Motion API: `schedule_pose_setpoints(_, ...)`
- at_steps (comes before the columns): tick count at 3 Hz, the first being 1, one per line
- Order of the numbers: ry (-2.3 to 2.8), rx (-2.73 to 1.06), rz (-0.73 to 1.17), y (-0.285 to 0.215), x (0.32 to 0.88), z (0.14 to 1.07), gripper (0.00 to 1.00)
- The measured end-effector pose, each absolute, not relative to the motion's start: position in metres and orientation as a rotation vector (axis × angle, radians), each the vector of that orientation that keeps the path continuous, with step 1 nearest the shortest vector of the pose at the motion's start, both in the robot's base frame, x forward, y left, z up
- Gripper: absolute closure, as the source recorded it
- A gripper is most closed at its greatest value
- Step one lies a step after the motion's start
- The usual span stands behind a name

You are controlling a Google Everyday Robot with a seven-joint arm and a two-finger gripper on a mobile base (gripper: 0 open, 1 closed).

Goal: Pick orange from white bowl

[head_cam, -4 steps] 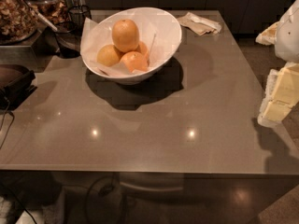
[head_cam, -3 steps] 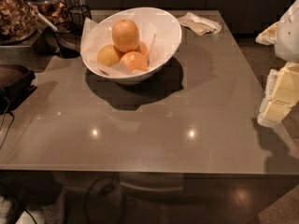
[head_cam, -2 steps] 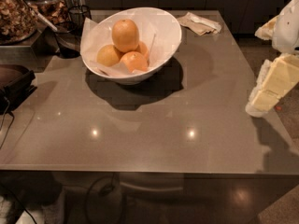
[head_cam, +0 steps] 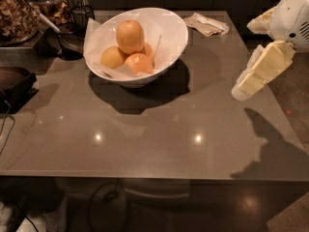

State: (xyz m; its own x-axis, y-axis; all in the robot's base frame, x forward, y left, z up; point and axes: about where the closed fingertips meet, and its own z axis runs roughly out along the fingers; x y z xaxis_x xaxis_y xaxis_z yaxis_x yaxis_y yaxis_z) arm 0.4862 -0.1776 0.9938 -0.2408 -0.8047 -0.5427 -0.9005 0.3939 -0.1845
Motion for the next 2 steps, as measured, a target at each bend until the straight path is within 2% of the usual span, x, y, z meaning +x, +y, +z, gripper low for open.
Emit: schedule_pose_setpoints(2,2.032,-1.440,0.233,-0.163,0.497,0.992,0.00)
